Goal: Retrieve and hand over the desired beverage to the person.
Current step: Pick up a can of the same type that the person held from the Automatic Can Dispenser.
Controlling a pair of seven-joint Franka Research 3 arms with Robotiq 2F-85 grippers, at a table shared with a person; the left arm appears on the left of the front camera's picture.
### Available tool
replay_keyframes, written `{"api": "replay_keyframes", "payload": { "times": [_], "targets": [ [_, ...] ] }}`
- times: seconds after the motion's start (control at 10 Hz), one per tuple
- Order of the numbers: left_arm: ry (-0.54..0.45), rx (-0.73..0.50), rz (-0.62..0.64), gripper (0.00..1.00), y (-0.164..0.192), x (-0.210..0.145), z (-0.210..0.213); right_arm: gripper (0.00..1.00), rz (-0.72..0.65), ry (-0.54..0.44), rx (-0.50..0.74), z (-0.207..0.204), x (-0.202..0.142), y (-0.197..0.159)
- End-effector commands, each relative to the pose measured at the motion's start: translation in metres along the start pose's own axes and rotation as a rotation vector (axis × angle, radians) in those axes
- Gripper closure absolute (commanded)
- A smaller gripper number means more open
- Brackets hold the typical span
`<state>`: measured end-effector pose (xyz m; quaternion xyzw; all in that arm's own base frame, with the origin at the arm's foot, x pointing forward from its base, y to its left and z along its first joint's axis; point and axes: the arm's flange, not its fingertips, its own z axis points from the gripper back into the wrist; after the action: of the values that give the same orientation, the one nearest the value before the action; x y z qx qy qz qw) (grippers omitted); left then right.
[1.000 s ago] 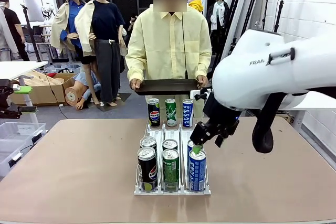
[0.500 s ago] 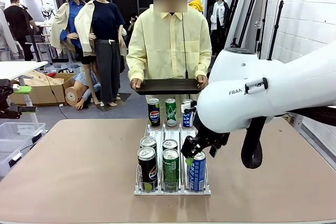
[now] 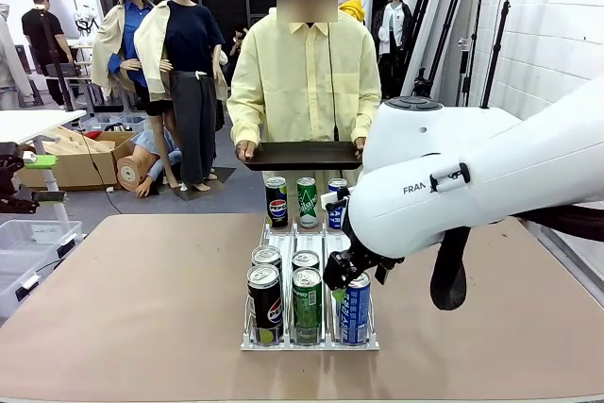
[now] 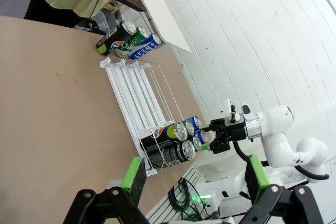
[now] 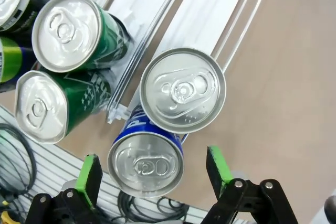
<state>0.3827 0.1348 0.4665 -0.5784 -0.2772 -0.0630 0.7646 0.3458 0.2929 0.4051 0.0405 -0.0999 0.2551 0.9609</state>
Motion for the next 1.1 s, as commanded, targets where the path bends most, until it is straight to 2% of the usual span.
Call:
{"api": "replay_keyframes", "payload": {
  "times": [0.0,0.5,1.0],
  "targets": [
    [-0.012,-0.015,0.005,0.0,-0.0011,-0.0007,0.0011,0.0,-0.023,-0.009,-0.041,-0.0082,0.0148,0.007],
    [-0.012,-0.015,0.005,0.0,-0.0011,-0.0007,0.0011,0.0,-0.035,0.034,-0.082,-0.0074,0.0241,0.0112],
    [-0.012,-0.015,0.005,0.0,-0.0011,-0.0007,0.0011,0.09,-0.066,0.085,-0.096,-0.0051,0.0244,0.0113]
  ]
}}
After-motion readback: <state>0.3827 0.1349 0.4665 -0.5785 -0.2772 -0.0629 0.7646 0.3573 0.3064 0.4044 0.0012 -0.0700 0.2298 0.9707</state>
